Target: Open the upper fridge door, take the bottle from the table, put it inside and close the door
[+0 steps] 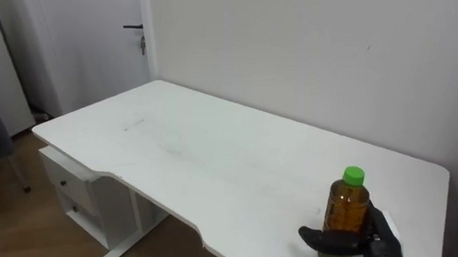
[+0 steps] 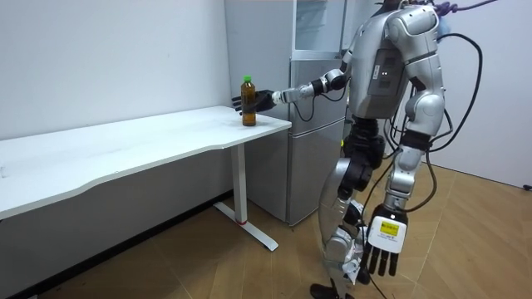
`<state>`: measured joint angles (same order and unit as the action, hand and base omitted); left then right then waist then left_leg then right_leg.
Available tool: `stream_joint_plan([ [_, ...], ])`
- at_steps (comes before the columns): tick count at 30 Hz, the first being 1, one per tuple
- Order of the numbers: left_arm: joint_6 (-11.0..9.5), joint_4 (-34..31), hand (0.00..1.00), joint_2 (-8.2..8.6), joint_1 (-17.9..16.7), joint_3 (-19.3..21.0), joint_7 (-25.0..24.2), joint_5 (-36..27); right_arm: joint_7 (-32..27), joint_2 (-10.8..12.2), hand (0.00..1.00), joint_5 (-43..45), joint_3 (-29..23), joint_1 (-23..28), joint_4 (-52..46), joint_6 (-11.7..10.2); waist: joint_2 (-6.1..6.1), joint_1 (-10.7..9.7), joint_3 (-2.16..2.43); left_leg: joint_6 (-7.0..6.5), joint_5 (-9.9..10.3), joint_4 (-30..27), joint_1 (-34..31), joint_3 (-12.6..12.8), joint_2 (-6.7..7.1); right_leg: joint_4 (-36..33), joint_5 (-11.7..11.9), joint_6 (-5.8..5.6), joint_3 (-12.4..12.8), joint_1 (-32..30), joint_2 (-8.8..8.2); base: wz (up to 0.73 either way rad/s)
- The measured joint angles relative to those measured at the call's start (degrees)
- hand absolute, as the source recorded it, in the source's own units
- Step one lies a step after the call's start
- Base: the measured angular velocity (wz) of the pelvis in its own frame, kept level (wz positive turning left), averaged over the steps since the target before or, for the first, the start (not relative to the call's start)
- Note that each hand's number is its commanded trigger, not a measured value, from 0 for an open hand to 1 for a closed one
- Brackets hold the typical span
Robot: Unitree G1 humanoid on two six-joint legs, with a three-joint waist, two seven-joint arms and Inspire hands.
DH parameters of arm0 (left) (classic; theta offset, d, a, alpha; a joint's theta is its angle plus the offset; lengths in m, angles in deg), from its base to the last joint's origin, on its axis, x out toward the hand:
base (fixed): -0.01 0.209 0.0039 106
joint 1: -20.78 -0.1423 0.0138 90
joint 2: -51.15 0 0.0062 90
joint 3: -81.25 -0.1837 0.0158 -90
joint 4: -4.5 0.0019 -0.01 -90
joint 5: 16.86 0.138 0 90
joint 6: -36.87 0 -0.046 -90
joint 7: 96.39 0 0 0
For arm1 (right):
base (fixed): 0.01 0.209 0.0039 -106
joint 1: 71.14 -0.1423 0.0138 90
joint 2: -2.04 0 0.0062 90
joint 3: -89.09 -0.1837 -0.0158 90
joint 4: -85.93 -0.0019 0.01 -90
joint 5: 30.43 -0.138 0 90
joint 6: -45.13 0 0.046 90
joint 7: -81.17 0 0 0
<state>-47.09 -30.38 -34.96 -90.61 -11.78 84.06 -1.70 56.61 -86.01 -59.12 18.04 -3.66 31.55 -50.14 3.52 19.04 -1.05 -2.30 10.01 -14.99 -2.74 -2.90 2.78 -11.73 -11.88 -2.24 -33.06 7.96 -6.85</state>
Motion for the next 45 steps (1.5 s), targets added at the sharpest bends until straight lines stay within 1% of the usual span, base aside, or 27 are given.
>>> stream_joint_plan([
  [1,0.0,0.0,0.00,0.00,0.0,0.1,0.0,0.0,0.2,-0.1,0.00,0.0,0.0,0.0,0.0,0.0,0.01,0.0,0.00,0.00,0.0,-0.1,-0.1,-0.1,0.03,0.0,0.0,0.00,0.0,0.0,0.00,0.07],
  [2,0.0,0.0,0.00,0.00,0.0,0.2,0.0,0.0,0.4,-0.2,0.35,0.0,0.0,0.0,0.0,0.1,0.00,-0.1,0.01,-0.01,0.0,-0.3,-0.2,-0.3,0.09,0.0,0.0,0.00,-0.1,0.0,0.00,0.09],
  [3,0.0,0.0,0.00,0.00,0.0,0.2,0.0,0.0,0.8,-0.4,0.60,0.0,0.0,0.0,0.1,0.1,0.01,-0.1,0.03,-0.01,0.0,-0.4,-0.4,-0.4,0.13,0.0,0.0,0.00,-0.2,0.0,0.00,0.08],
  [4,0.0,-0.1,0.00,0.00,0.0,0.3,0.0,-0.1,1.0,-0.6,1.00,0.0,0.0,0.0,0.3,0.1,0.01,0.0,0.05,-0.03,0.0,-0.4,-0.4,-0.4,0.12,0.0,0.0,0.00,-0.2,0.0,0.00,0.06],
  [6,0.0,0.0,0.00,-0.01,0.0,0.5,0.2,0.0,1.6,-1.0,1.00,0.0,0.1,0.0,1.2,0.2,-0.04,0.1,0.19,-0.05,0.0,-0.6,-0.5,-0.5,0.13,0.0,0.0,0.00,-0.3,0.1,0.01,0.04],
  [12,0.0,-0.1,0.00,-0.01,-0.8,0.6,0.1,0.0,3.5,-1.1,1.00,-0.3,0.1,0.0,2.6,0.5,-0.11,0.0,0.31,-0.04,0.0,-0.9,-0.5,-0.8,0.16,0.0,0.0,0.00,-0.6,0.3,0.05,0.02],
  [16,0.0,-0.1,0.00,-0.01,-1.3,0.6,0.1,-0.1,4.4,-1.6,1.00,-0.5,0.1,0.0,2.7,1.0,-0.12,0.1,0.31,-0.05,0.0,-1.0,-0.5,-0.8,0.17,-0.1,0.0,0.00,-0.6,0.4,0.04,0.00],
  [20,-0.1,-0.2,0.00,-0.02,-1.5,0.6,0.0,-0.1,4.9,-1.9,1.00,-1.0,0.1,0.0,3.0,1.3,-0.45,0.0,0.11,-0.07,0.0,-1.3,-0.6,-0.7,0.16,-0.1,0.0,0.00,-0.7,0.4,0.03,0.00],
  [28,-0.1,-0.5,0.00,-0.08,-1.8,0.7,-0.1,0.0,7.3,-2.0,1.00,-3.1,0.0,0.0,2.9,1.6,-0.52,-0.2,0.22,-0.09,0.0,-1.3,-0.4,-0.4,0.08,-0.3,0.0,-0.01,-0.3,0.2,-0.04,-0.01],
  [31,-0.4,-0.5,0.00,-0.08,-1.8,1.5,-0.1,0.0,8.3,-2.1,1.00,-3.7,0.0,0.0,2.9,1.6,-0.42,-0.3,0.29,-0.09,0.0,-1.2,-0.3,-0.2,0.01,-0.2,0.0,-0.01,-0.2,0.2,-0.03,0.00],
  [34,-1.3,-0.2,0.00,-0.11,-1.9,3.2,0.0,0.0,9.0,-2.1,1.00,-4.8,0.0,0.2,2.9,1.6,-0.29,-0.4,0.39,-0.09,0.0,-0.7,0.1,-0.1,-0.01,-0.1,0.0,-0.01,0.0,0.4,-0.02,-0.05],
  [35,-1.4,-0.1,0.00,-0.08,-2.0,3.6,0.0,0.0,9.3,-2.1,1.00,-4.9,0.0,0.3,2.9,1.6,-0.30,-0.5,0.40,-0.09,0.0,-0.6,0.4,0.4,-0.09,-0.1,0.0,-0.01,0.2,0.5,-0.03,-0.08],
  [37,-1.5,-0.2,0.00,0.12,-1.9,4.6,-0.1,0.0,9.8,-2.5,1.00,-5.3,-0.1,1.1,1.1,1.6,-0.22,-1.0,0.48,-0.09,0.0,-0.5,0.5,0.7,-0.11,0.0,0.0,-0.01,0.8,0.4,0.00,-0.06],
  [39,-1.6,-0.1,0.00,0.12,-1.8,5.4,0.0,0.0,11.0,-3.7,1.00,-7.4,-0.1,3.4,-3.7,1.6,-0.26,-1.6,0.49,-0.16,-0.1,-0.3,1.0,1.6,-0.15,0.1,0.0,-0.02,2.2,0.5,0.05,-0.07],
  [40,-1.7,-0.1,0.00,0.12,-1.8,5.5,0.0,0.0,11.1,-4.0,1.00,-7.8,-0.1,4.1,-5.0,1.6,-0.31,-1.7,0.50,-0.18,-0.1,-0.2,1.2,1.8,-0.15,0.1,0.0,-0.03,2.4,0.6,0.05,-0.15],
  [41,-1.9,-0.2,0.00,0.12,-1.8,5.5,0.0,0.0,11.8,-4.6,1.00,-8.3,-0.1,5.3,-7.6,1.6,-0.40,-2.0,0.56,-0.18,-0.1,0.4,1.4,1.9,-0.15,0.1,0.0,-0.06,2.7,0.6,0.01,-0.13],
  [43,-2.2,-0.6,0.00,0.12,-1.8,5.6,0.0,0.0,12.9,-4.9,1.00,-8.5,-0.1,5.9,-10.4,1.6,-0.43,-3.2,0.66,-0.20,-0.1,0.6,1.4,2.0,-0.19,0.1,0.0,-0.07,3.2,0.3,0.02,-0.12],
  [44,-2.5,-0.6,0.00,0.14,-1.5,5.6,0.0,0.0,13.2,-5.0,1.00,-8.5,-0.2,6.3,-12.8,1.6,-0.45,-3.5,0.68,-0.23,-0.1,0.7,1.4,2.7,-0.35,0.0,0.0,-0.07,3.8,-0.1,0.04,-0.25],
  [45,-2.5,-0.6,0.00,0.14,-1.1,5.7,0.0,0.0,13.9,-5.2,1.00,-8.5,-0.4,6.9,-14.7,1.6,-0.51,-3.7,0.80,-0.23,-0.1,0.8,1.7,3.4,-0.53,-0.1,0.0,-0.04,4.9,-0.4,0.07,-0.32],
])
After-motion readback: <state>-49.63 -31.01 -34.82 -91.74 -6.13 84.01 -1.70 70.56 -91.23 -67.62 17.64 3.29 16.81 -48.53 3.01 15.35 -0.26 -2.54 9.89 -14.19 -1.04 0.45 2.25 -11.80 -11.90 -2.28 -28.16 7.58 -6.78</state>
